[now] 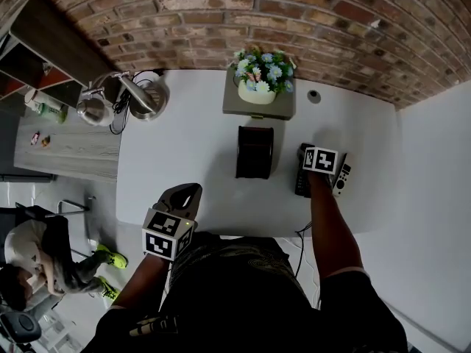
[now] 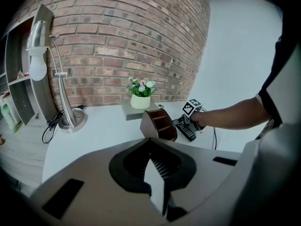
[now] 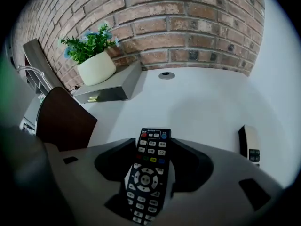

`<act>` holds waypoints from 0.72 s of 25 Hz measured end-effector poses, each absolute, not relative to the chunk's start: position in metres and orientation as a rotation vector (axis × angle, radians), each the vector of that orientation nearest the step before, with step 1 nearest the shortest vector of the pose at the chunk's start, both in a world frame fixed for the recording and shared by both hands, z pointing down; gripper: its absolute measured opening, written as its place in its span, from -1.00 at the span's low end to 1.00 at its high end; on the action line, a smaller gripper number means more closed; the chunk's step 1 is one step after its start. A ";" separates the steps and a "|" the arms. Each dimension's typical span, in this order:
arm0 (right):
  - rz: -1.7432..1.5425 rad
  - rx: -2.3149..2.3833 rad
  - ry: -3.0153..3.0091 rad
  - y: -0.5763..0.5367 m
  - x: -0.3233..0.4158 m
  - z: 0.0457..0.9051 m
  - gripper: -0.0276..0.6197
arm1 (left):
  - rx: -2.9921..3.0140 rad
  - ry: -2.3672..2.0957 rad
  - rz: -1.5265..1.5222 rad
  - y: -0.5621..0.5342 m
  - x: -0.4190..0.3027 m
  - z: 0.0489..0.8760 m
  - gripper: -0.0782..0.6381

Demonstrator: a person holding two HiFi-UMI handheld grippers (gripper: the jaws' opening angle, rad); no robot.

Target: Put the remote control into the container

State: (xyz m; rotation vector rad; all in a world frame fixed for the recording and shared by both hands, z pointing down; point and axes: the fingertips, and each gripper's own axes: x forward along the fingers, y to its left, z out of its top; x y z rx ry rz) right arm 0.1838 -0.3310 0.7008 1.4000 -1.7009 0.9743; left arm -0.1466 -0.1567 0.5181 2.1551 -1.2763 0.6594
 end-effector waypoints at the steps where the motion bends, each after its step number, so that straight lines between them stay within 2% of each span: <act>1: 0.990 1.395 -1.704 -0.330 0.183 0.700 -0.20 | 2.162 -1.273 0.656 -0.158 -0.146 0.518 -0.80; 9: 0.974 1.422 -1.965 -0.319 0.159 0.639 -0.24 | 2.223 -1.227 0.620 -0.168 -0.140 0.514 -0.80; 18: 0.593 1.426 -2.239 -0.282 0.110 0.549 -0.24 | 2.291 -1.178 0.606 -0.170 -0.137 0.508 -0.80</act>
